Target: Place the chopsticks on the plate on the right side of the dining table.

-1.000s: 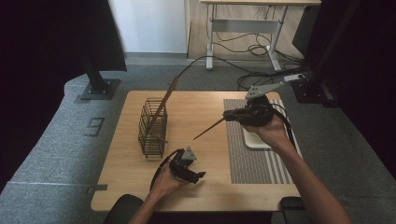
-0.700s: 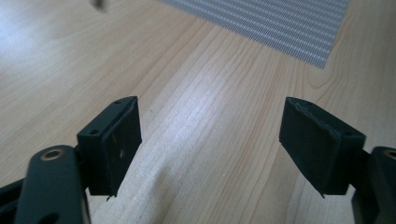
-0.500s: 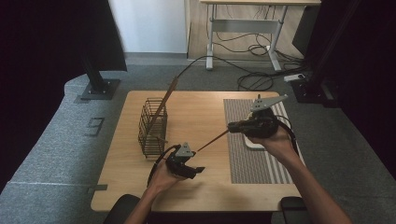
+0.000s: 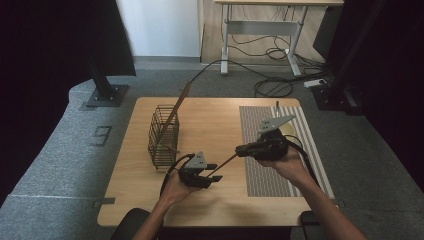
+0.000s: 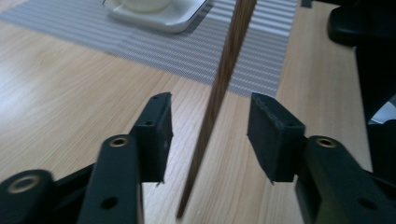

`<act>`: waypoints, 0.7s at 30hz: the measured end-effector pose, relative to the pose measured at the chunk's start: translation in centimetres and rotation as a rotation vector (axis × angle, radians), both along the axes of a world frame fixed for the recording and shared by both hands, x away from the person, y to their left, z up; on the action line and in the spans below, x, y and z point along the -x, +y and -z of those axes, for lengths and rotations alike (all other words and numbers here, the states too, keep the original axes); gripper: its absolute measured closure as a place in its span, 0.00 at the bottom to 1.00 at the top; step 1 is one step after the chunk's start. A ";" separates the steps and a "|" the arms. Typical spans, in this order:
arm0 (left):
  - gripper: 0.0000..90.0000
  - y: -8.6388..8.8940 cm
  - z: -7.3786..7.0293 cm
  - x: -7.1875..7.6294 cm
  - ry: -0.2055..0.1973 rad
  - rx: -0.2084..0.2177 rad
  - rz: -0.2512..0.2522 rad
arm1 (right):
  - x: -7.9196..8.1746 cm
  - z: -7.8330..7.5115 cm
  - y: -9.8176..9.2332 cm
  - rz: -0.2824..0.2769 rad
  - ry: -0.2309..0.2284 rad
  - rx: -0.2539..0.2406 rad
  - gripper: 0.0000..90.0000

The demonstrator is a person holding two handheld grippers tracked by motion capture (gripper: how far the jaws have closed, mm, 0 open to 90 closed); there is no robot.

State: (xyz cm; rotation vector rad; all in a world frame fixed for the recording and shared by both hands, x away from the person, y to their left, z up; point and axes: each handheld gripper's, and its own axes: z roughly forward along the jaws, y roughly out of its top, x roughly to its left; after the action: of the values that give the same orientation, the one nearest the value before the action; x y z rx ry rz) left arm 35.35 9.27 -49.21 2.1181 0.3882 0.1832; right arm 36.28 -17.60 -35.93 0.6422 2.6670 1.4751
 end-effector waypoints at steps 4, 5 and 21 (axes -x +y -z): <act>0.67 0.0 -0.2 0.3 -0.020 0.026 0.021 | 0.1 0.6 0.5 -0.016 0.012 0.002 0.92; 0.69 0.0 -0.2 0.3 -0.024 0.031 0.027 | 0.1 0.8 0.6 -0.019 0.015 0.003 0.92; 0.94 0.0 -0.6 1.0 -0.077 0.067 0.107 | -0.1 1.4 0.9 -0.037 0.040 -0.030 0.89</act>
State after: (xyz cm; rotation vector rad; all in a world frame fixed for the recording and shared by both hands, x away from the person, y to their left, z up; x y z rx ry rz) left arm 34.40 9.26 -48.60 2.0534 0.2315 0.1864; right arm 36.39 -16.75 -37.31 0.6341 2.7059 1.5302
